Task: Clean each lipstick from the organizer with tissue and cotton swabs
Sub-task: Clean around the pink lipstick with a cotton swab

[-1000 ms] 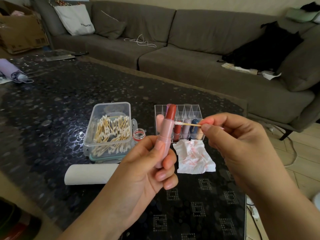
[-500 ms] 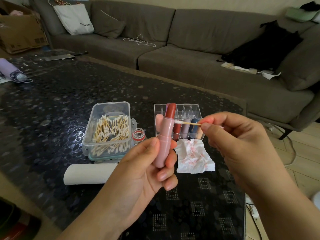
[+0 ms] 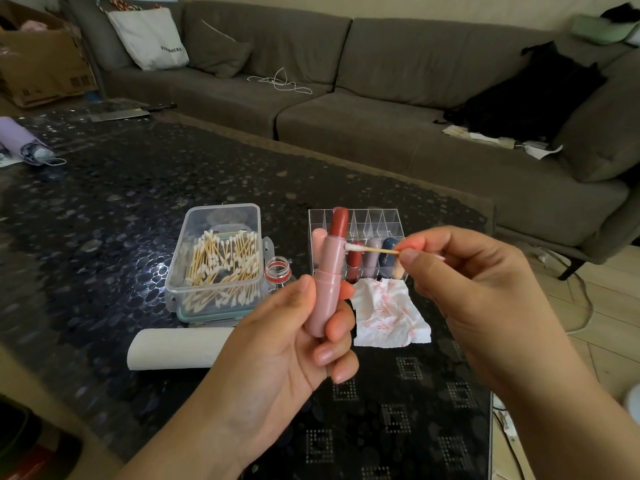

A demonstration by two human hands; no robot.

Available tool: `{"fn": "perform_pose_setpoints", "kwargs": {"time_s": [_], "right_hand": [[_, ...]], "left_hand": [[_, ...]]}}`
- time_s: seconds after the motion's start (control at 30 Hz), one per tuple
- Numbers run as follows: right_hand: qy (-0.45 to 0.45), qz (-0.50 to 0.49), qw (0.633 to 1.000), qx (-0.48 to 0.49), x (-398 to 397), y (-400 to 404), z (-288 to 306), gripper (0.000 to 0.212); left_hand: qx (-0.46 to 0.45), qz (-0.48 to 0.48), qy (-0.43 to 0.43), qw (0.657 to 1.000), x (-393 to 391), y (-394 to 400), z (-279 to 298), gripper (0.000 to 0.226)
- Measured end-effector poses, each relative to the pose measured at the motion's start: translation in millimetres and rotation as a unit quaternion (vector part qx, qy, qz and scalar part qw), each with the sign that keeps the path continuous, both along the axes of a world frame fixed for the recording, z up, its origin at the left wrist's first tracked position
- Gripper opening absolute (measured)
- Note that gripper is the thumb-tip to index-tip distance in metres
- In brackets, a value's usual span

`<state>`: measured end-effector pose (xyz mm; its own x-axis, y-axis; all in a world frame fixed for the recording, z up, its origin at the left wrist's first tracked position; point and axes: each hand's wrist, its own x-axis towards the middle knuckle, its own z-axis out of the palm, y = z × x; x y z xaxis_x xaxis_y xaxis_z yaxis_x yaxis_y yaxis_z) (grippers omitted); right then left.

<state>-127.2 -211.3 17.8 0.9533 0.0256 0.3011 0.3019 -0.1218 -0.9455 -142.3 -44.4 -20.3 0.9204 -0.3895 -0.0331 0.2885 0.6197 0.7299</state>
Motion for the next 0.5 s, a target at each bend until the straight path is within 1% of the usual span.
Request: {"fn": "perform_pose_setpoints", "kwargs": {"time_s": [0.07, 0.17, 0.33, 0.4, 0.5], "right_hand": [[-0.005, 0.013, 1.000, -0.023, -3.0, 1.7, 0.8, 0.013], [-0.012, 0.018, 0.999, -0.036, -6.2, 4.0, 1.7, 0.012], [-0.061, -0.025, 0.996, -0.059, -4.5, 1.5, 1.4, 0.013], [-0.053, -0.003, 0.997, -0.061, -6.5, 3.0, 2.3, 0.006], [-0.047, 0.017, 0.997, -0.063, -7.5, 4.4, 1.1, 0.007]], "left_hand": [[-0.005, -0.001, 0.004, 1.000, 0.3, 0.1, -0.1, 0.030], [-0.009, -0.005, 0.003, 1.000, 0.8, 0.5, 0.4, 0.030], [-0.018, -0.007, 0.010, 1.000, 0.1, 0.6, 1.3, 0.030], [-0.019, -0.003, 0.014, 1.000, 0.3, 1.4, 1.6, 0.030], [-0.019, 0.003, 0.014, 1.000, 0.4, 2.6, 2.5, 0.030]]}}
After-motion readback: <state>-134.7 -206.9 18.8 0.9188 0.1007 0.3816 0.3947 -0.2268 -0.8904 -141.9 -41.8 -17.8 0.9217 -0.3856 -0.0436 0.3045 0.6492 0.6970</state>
